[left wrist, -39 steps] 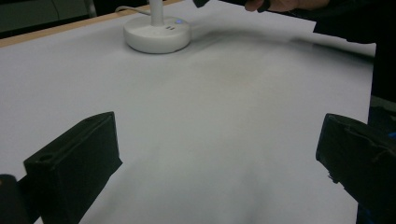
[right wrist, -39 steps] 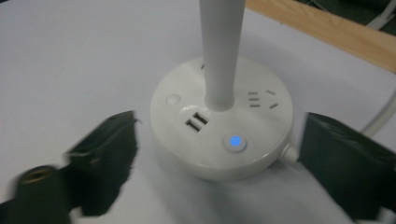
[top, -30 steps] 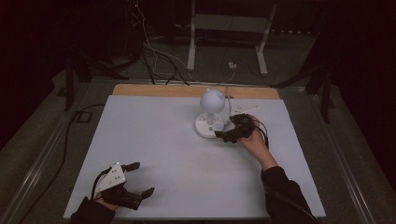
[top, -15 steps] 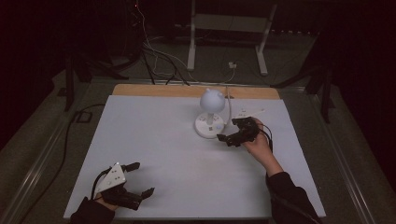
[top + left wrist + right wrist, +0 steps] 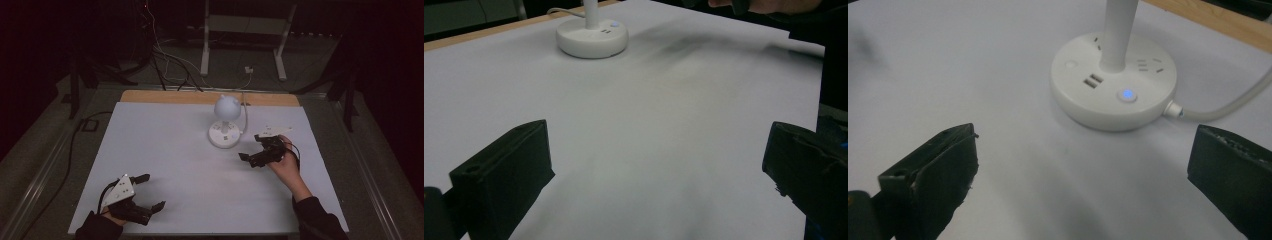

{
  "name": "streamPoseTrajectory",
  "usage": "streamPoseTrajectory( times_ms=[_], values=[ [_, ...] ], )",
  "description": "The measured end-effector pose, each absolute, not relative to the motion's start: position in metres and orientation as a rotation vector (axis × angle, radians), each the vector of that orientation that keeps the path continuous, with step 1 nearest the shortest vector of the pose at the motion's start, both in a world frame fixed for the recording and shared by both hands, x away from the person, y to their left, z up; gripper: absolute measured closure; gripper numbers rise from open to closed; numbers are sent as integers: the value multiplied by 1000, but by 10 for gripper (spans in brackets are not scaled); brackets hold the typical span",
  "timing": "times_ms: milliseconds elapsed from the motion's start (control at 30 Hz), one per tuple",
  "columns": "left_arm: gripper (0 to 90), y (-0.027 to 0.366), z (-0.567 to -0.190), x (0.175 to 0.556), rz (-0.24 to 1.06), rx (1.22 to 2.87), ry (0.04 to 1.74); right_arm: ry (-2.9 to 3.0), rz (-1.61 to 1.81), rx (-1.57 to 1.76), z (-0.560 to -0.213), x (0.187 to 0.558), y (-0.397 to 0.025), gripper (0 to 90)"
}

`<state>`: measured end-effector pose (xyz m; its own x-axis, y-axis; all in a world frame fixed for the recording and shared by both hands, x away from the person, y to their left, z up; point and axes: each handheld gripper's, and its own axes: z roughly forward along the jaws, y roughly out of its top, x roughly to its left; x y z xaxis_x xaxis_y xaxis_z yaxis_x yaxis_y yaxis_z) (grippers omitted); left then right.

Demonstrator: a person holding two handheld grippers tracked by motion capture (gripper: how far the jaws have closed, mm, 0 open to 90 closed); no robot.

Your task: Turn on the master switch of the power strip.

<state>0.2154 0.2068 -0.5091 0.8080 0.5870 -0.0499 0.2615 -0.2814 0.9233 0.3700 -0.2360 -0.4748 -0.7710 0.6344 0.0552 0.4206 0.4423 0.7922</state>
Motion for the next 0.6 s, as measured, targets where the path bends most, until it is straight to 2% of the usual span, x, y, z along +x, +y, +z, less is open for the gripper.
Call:
streamPoseTrajectory(
  times_ms=[600],
  values=[
    [1, 207, -509, 215, 359, 1873, 643, 2449, 1159, 927, -491, 327, -264, 0]
  ],
)
